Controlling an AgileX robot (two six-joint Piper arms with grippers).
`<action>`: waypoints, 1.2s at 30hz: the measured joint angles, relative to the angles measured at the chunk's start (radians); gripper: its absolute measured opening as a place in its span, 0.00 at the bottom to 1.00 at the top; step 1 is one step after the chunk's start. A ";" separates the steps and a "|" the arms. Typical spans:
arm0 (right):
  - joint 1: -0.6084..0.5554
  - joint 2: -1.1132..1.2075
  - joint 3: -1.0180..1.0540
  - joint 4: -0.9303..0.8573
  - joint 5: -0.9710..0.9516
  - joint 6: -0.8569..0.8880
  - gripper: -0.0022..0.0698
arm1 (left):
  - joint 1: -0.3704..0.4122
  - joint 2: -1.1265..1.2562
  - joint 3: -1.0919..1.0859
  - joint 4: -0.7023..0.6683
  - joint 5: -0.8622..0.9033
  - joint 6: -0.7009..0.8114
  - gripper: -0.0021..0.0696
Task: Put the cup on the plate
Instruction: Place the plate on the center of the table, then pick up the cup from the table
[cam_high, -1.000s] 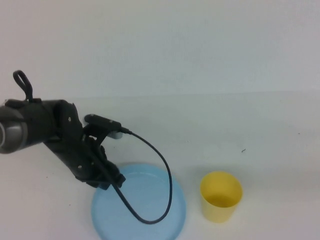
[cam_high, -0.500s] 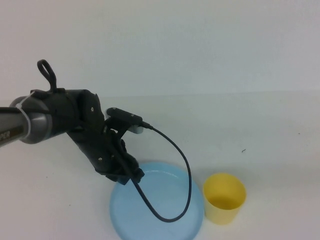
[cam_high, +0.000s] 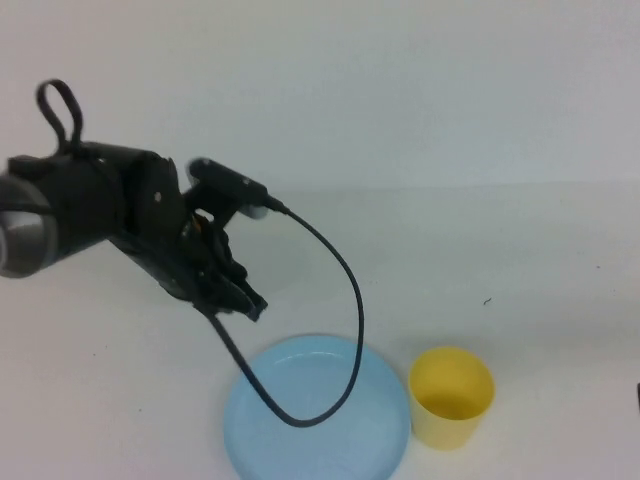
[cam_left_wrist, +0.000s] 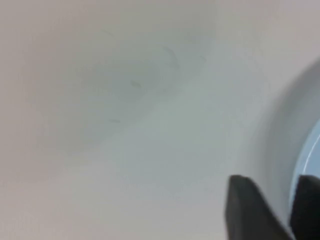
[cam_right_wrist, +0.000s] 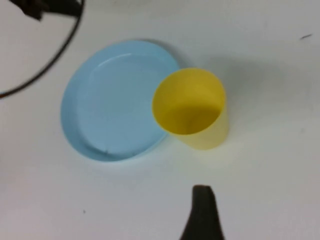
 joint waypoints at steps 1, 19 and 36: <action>0.005 0.034 -0.004 0.020 0.000 -0.014 0.74 | 0.000 -0.030 0.000 0.012 -0.002 -0.002 0.04; 0.314 0.645 -0.384 -0.186 -0.118 0.037 0.69 | -0.020 -0.828 0.437 0.342 -0.089 -0.280 0.03; 0.489 0.964 -0.507 -0.415 -0.108 0.208 0.64 | -0.020 -1.175 0.728 0.506 -0.154 -0.502 0.03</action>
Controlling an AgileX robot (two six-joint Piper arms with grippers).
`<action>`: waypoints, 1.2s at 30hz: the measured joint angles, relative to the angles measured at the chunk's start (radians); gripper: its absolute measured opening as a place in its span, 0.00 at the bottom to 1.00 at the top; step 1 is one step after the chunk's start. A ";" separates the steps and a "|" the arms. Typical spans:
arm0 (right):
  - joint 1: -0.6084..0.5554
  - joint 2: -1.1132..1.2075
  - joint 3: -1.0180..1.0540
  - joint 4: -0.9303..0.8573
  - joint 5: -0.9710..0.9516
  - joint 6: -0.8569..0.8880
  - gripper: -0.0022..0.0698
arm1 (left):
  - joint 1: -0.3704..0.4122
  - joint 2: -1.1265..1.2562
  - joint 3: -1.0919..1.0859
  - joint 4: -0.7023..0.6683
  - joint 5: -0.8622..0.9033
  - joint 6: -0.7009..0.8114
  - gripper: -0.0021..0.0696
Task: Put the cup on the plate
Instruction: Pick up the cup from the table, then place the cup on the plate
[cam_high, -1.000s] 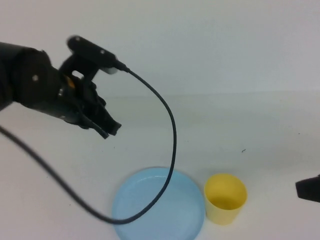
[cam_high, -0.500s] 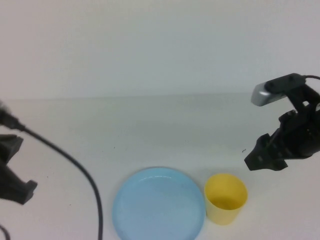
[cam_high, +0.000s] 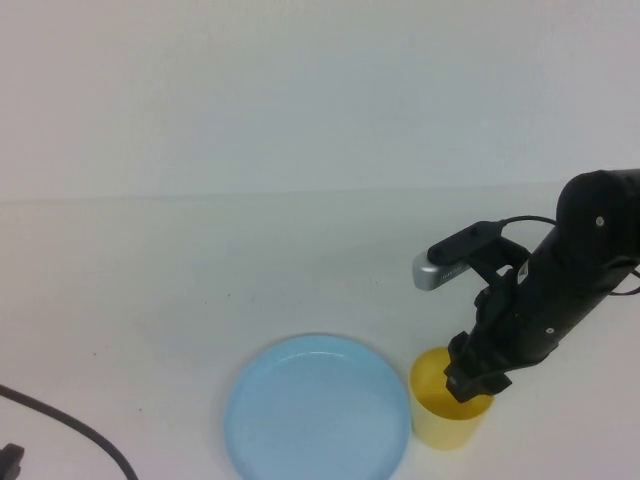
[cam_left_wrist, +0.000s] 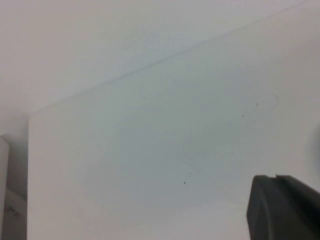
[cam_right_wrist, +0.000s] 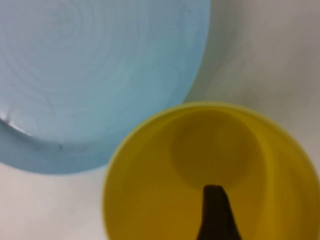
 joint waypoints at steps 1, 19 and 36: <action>0.000 0.007 0.000 -0.002 -0.005 0.000 0.63 | 0.000 -0.002 0.000 0.003 0.010 0.000 0.03; 0.024 -0.037 -0.321 -0.074 0.312 0.008 0.07 | 0.000 -0.064 0.002 0.000 0.077 -0.038 0.03; 0.252 0.353 -0.619 -0.088 0.274 0.133 0.07 | 0.000 -0.081 0.021 0.099 0.046 -0.129 0.03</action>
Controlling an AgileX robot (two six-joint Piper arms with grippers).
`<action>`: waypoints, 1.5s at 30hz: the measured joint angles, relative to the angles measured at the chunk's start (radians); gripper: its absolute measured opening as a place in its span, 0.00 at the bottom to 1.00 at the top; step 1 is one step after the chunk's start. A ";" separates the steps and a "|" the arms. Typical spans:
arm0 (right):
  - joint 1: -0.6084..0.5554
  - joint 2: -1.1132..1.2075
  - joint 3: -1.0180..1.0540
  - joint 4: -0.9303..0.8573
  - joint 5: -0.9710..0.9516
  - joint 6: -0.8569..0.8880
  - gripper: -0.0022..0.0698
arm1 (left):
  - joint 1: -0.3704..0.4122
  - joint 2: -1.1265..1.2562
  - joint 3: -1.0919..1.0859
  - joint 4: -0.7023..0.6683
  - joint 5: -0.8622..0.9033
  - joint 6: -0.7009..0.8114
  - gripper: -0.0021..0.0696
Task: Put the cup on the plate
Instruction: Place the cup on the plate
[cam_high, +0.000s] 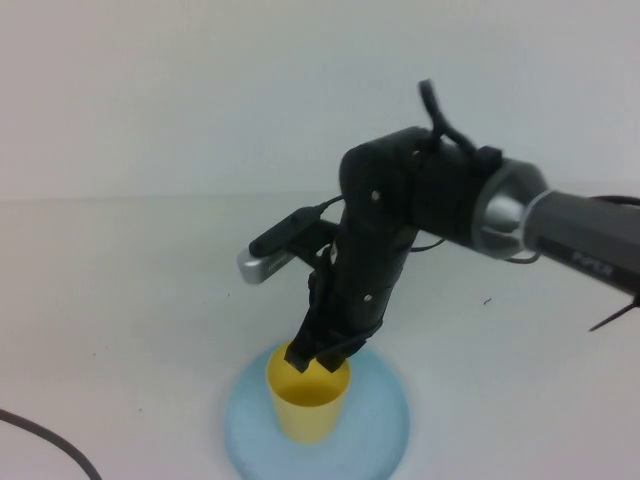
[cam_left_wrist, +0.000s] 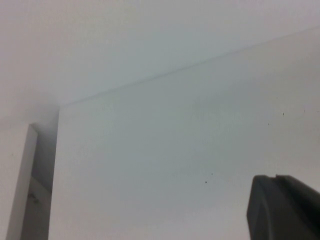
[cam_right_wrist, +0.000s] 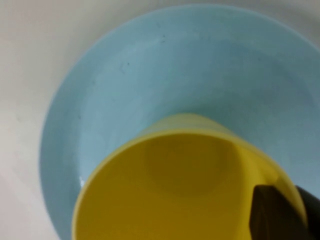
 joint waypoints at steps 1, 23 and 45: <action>0.005 0.018 -0.010 -0.008 0.000 0.002 0.07 | 0.000 0.000 0.002 0.000 0.000 0.000 0.03; 0.017 0.075 -0.109 -0.047 0.121 0.075 0.07 | 0.000 0.000 0.005 0.000 -0.004 -0.004 0.03; 0.029 0.017 -0.219 -0.122 0.159 0.120 0.56 | 0.000 0.000 0.050 0.015 -0.110 -0.039 0.03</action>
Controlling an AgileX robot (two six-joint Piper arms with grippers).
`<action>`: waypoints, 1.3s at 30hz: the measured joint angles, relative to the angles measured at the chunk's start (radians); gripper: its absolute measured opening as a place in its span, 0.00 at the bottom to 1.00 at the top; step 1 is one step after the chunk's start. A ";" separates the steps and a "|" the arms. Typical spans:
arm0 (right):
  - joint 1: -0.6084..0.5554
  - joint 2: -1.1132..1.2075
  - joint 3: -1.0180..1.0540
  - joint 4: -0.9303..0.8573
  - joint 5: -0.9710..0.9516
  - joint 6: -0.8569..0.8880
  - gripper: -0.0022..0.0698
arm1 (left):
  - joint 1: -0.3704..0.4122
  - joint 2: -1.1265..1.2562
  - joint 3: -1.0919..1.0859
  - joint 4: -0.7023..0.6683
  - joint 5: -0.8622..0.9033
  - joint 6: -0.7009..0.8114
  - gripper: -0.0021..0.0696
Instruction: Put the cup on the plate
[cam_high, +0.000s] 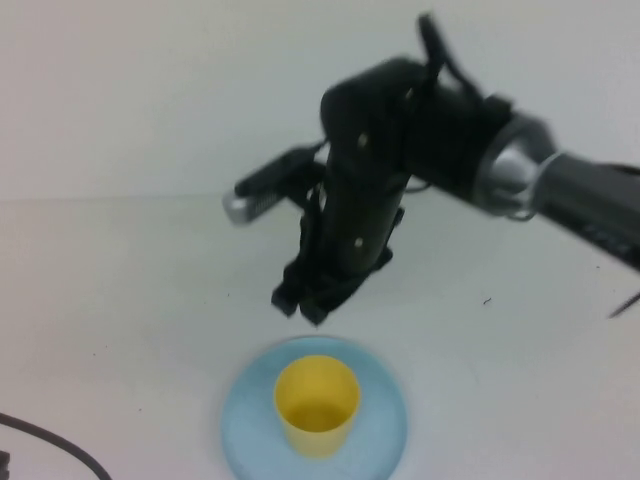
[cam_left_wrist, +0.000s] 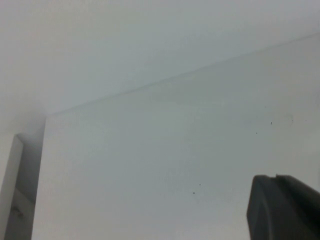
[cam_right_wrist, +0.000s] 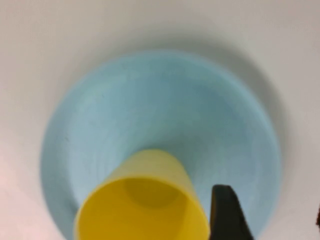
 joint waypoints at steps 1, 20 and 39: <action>0.000 -0.021 -0.005 -0.002 0.000 0.006 0.56 | 0.000 0.000 0.007 0.000 -0.014 0.000 0.03; 0.004 -0.570 0.147 -0.338 0.010 0.117 0.05 | -0.002 0.000 0.026 -0.039 -0.066 -0.046 0.03; 0.004 -1.030 1.148 -0.312 -0.450 0.328 0.03 | 0.013 0.019 0.026 -0.035 -0.053 -0.030 0.03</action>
